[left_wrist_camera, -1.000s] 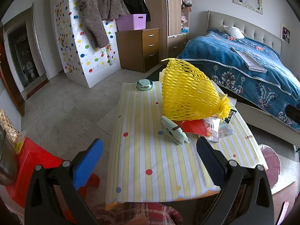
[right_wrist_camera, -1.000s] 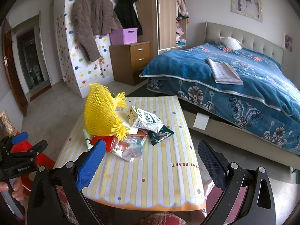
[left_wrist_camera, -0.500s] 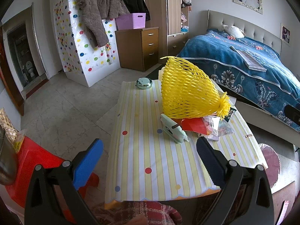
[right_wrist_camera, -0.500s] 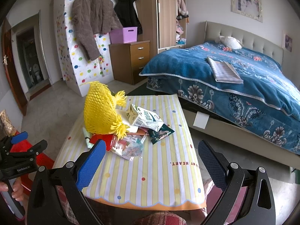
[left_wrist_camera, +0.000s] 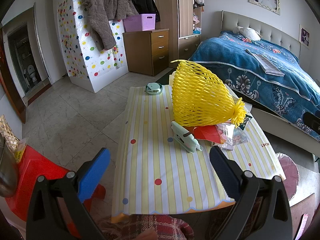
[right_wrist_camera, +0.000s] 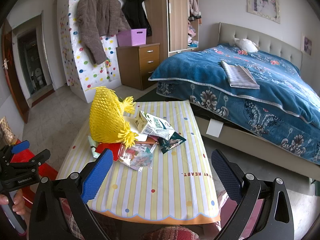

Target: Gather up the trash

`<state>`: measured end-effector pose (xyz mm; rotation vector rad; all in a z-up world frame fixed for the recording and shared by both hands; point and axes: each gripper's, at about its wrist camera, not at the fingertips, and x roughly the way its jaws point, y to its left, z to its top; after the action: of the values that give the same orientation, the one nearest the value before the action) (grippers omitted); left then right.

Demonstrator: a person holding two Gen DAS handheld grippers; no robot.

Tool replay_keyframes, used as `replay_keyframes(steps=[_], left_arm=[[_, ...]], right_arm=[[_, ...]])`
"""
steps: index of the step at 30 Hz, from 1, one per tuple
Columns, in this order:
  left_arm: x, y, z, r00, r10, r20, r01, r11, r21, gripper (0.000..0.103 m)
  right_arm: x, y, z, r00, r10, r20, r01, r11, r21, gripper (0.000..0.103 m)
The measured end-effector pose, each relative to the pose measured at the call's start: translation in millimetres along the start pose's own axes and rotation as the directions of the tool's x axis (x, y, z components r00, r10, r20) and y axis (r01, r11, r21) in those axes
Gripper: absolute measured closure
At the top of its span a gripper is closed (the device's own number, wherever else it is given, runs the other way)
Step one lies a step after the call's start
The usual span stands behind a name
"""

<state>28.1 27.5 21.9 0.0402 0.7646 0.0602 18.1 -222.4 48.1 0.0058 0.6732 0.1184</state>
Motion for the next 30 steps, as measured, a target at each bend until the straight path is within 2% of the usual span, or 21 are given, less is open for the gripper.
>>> replay_keyframes(steps=[9, 14, 17, 19, 20, 21, 22, 23, 26, 27, 28, 30], left_arm=[[0.2, -1.2, -2.8, 1.000, -0.003, -0.003, 0.003, 1.000, -0.001, 0.007], [13.0, 1.2, -3.7, 1.000, -0.009, -0.017, 0.009, 1.000, 0.000, 0.007], [22.8, 2.6, 0.0, 1.000, 0.001, -0.018, -0.001, 1.000, 0.009, 0.007], [30.3, 3.4, 3.1, 1.000, 0.011, -0.014, -0.011, 1.000, 0.017, 0.007], [34.3, 2.9, 4.6, 1.000, 0.007, -0.007, -0.007, 1.000, 0.025, 0.007], [38.6, 1.7, 6.6, 1.000, 0.000, -0.003, 0.000, 0.999, 0.037, 0.007], [43.5, 0.3, 9.0, 1.000, -0.009, 0.002, 0.009, 0.999, 0.048, 0.007], [48.8, -0.9, 11.0, 1.000, -0.018, 0.008, 0.017, 0.998, 0.059, 0.007], [65.8, -1.6, 18.8, 0.999, -0.045, 0.011, 0.044, 0.996, 0.078, 0.007], [70.9, -2.4, 21.7, 0.999, -0.053, 0.012, 0.052, 0.995, 0.082, 0.007], [76.5, -3.2, 24.6, 0.998, -0.064, 0.010, 0.063, 0.994, 0.088, 0.007], [85.9, -5.6, 29.6, 0.995, -0.097, 0.011, 0.095, 0.990, 0.100, 0.007]], right_arm=[[3.9, 0.7, -1.2, 1.000, 0.003, -0.002, -0.003, 1.000, 0.000, 0.006], [5.4, -3.0, -2.1, 1.000, 0.026, 0.003, -0.026, 1.000, -0.017, 0.006], [21.1, -0.4, -11.8, 1.000, 0.000, 0.019, 0.001, 0.999, -0.035, 0.006], [24.6, 1.4, -5.4, 0.997, -0.025, 0.068, 0.030, 0.997, -0.070, 0.006], [26.4, 0.6, -2.0, 0.997, -0.010, 0.083, 0.016, 0.997, -0.070, 0.006], [24.7, 4.9, 3.4, 0.988, -0.039, 0.152, 0.060, 0.989, -0.137, 0.006], [26.6, 6.2, 6.3, 0.986, -0.038, 0.162, 0.063, 0.987, -0.149, 0.006], [29.2, 7.0, 8.3, 0.987, -0.048, 0.155, 0.072, 0.986, -0.153, 0.006], [45.1, 6.5, 7.5, 0.996, -0.080, 0.046, 0.088, 0.978, -0.191, 0.006], [48.9, 7.4, 9.4, 0.992, -0.115, 0.048, 0.123, 0.970, -0.210, 0.006], [60.9, 1.4, 4.9, 0.987, -0.152, -0.046, 0.136, 0.960, -0.245, 0.006], [68.2, -2.2, 8.1, 0.984, -0.172, -0.049, 0.155, 0.956, -0.250, 0.006]])
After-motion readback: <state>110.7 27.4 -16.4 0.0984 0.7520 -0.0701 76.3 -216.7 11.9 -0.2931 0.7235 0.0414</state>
